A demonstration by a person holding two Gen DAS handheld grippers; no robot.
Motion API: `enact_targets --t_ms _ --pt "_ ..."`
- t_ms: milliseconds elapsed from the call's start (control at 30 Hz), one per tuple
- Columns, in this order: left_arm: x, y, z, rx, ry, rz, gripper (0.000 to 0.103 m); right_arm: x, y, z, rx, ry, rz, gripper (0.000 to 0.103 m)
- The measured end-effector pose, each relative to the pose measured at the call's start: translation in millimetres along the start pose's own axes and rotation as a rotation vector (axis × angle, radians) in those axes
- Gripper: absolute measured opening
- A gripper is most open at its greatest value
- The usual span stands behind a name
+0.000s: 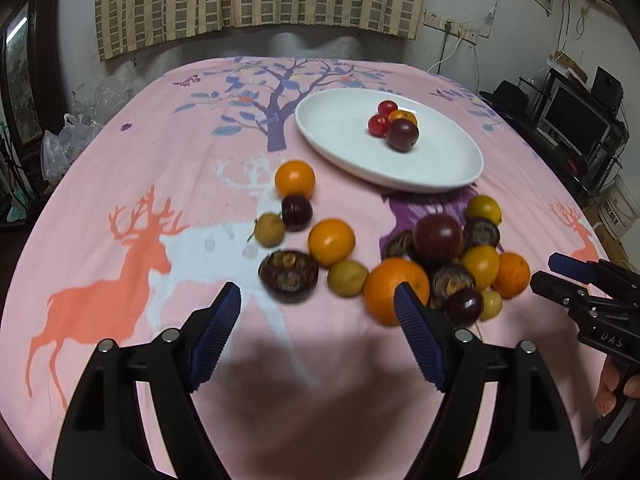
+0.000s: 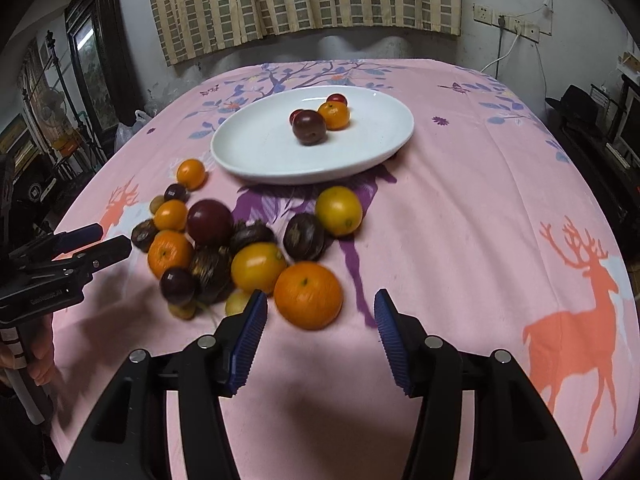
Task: Organize fruits
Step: 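Grasp a tangerine with the right tool while the left tool grasps a dark brown round fruit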
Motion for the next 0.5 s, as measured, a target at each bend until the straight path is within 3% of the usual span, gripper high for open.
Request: enact_targets --t_ms 233,500 --pt "-11.8 -24.7 -2.6 -0.044 -0.014 0.034 0.078 -15.6 -14.8 -11.1 -0.052 -0.036 0.05 0.056" --pt "-21.8 -28.8 -3.7 -0.053 -0.004 0.052 0.077 -13.0 -7.1 -36.3 -0.083 -0.083 0.023 0.057"
Point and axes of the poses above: each gripper's, at about its wrist camera, not at the fingertips, and z roughly against the way its jaws point, x to its right, y to its top, the point moved 1 cm from there along -z, roughly the way its jaws point, and after that the axes turned 5 degrees about z, right-handed, at the moved point
